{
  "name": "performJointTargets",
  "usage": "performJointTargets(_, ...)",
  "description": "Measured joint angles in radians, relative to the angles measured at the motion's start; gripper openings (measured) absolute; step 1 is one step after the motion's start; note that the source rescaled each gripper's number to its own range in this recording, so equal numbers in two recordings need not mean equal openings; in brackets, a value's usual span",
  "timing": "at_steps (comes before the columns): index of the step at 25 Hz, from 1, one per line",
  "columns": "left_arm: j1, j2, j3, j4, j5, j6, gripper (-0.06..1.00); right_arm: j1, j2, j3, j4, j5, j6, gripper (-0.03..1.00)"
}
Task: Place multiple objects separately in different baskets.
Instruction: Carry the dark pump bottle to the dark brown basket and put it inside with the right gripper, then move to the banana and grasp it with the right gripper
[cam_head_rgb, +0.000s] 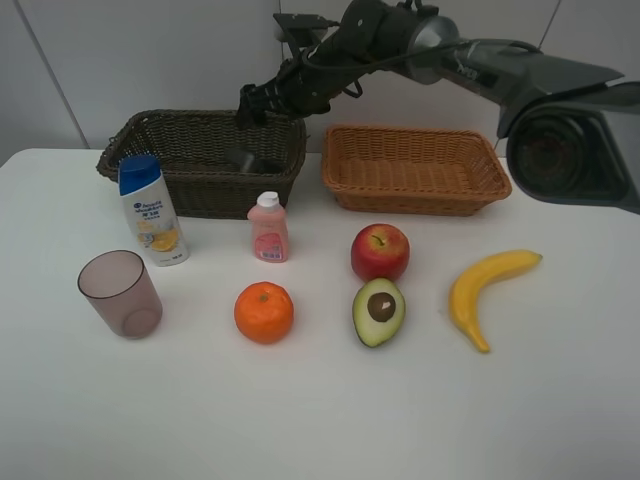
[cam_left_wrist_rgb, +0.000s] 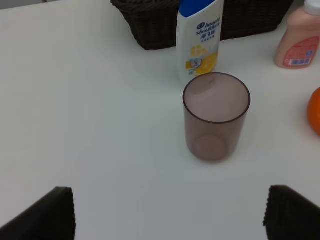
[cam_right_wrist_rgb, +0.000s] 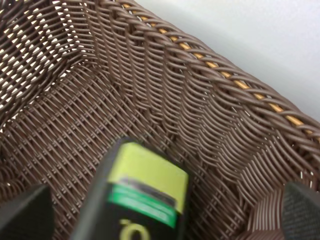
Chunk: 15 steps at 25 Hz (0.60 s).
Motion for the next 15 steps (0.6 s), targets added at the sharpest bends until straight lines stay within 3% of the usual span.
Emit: performJointTargets(15,0.000,0.000,0.000,0.000,0.000,0.000,1.00,0.000,0.000,0.000,0.007,0.014,0.000,0.97)
